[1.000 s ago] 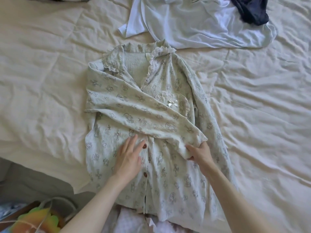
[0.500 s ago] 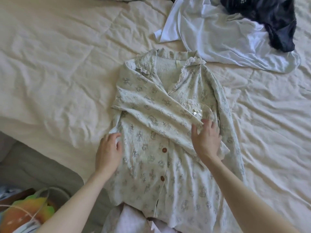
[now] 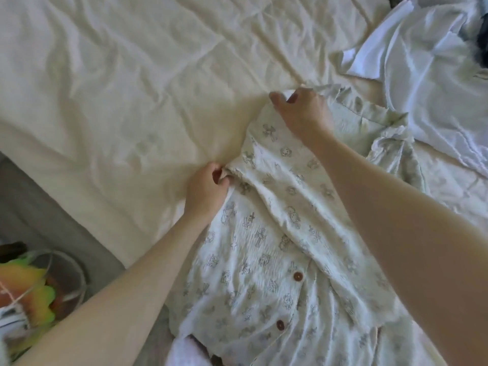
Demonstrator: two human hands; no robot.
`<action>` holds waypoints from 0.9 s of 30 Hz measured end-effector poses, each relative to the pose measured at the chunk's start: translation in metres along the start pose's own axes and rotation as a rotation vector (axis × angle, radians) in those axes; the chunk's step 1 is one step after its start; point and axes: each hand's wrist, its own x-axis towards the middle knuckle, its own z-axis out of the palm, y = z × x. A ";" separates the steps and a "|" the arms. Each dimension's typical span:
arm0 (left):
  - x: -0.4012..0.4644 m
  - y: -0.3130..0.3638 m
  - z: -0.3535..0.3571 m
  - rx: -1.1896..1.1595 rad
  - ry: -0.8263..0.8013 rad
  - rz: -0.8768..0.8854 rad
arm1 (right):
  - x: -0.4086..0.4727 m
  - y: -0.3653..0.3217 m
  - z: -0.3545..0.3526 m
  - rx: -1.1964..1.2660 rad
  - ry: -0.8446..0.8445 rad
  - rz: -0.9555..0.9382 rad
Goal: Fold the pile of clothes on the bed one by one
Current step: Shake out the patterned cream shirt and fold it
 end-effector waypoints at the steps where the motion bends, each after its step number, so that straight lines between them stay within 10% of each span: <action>1: 0.001 -0.002 -0.005 -0.020 0.000 0.008 | 0.008 -0.003 0.001 0.065 -0.004 0.034; 10: 0.010 -0.021 -0.021 -0.061 0.003 -0.007 | 0.048 -0.010 0.015 0.566 -0.136 0.312; 19: -0.045 -0.042 -0.031 -0.120 -0.177 -0.130 | -0.086 0.029 0.034 0.103 0.179 -0.249; 27: -0.118 -0.086 -0.037 0.036 -0.580 -0.346 | -0.280 0.100 0.078 -0.090 0.028 -0.090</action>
